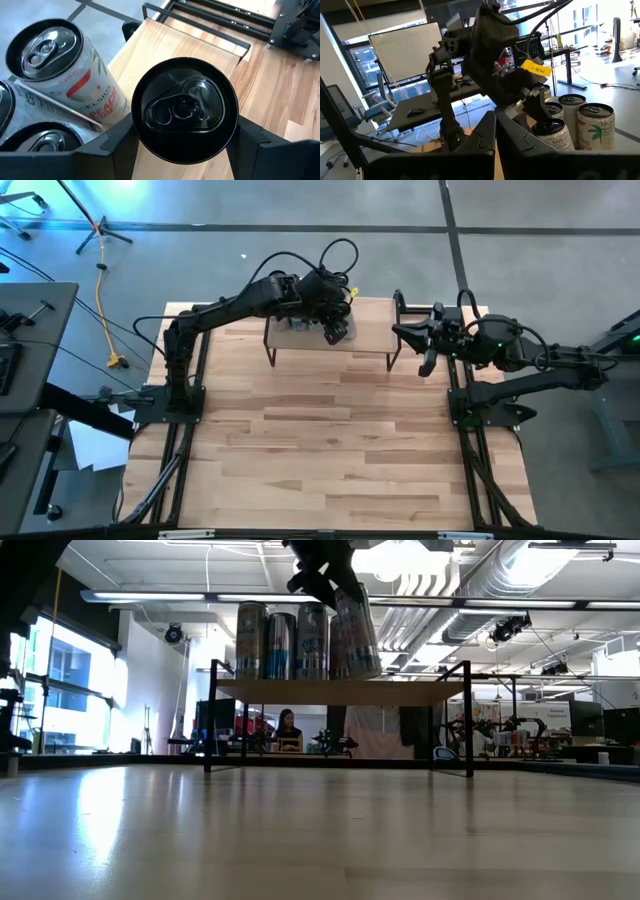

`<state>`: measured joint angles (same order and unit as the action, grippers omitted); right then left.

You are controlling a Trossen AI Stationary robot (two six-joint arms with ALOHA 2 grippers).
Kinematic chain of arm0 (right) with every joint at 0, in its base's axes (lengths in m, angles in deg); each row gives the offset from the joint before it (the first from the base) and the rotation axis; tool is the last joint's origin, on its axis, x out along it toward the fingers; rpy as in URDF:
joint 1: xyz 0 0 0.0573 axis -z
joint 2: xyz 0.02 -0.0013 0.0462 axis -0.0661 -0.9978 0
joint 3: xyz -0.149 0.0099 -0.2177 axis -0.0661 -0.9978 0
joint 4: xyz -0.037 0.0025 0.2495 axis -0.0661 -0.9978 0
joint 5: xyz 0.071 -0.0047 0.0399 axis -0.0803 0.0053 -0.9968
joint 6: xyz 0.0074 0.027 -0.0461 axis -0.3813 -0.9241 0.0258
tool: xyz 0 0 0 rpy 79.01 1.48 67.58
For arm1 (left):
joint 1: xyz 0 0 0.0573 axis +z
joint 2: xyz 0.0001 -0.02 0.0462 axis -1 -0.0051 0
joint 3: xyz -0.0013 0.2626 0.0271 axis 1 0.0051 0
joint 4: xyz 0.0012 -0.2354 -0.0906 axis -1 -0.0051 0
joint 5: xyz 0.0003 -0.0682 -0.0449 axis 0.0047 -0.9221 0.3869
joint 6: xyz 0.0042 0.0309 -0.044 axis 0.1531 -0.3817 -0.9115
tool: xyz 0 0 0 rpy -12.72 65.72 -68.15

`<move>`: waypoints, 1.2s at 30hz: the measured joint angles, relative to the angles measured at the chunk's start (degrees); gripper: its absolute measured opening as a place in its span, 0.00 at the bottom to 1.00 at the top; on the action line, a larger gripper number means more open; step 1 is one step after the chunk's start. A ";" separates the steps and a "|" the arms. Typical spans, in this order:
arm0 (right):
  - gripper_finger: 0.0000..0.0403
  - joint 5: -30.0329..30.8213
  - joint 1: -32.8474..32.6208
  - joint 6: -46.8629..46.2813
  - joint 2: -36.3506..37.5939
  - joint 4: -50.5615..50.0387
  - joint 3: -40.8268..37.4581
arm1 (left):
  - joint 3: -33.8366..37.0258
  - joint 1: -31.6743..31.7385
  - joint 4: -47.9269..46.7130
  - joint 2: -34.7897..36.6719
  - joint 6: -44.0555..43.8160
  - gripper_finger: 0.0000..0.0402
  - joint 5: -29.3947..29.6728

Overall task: Place canned beverage on shelf
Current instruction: Put the black soda can on the shelf

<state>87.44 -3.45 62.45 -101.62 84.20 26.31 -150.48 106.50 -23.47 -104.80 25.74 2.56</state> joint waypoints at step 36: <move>0.00 -0.02 -0.02 -2.38 0.00 -0.28 0.00 | -0.09 0.07 -1.99 0.24 1.49 0.66 0.72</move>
<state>87.41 -3.47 60.07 -101.62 83.92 26.31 -150.57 106.57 -25.46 -104.56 27.22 3.28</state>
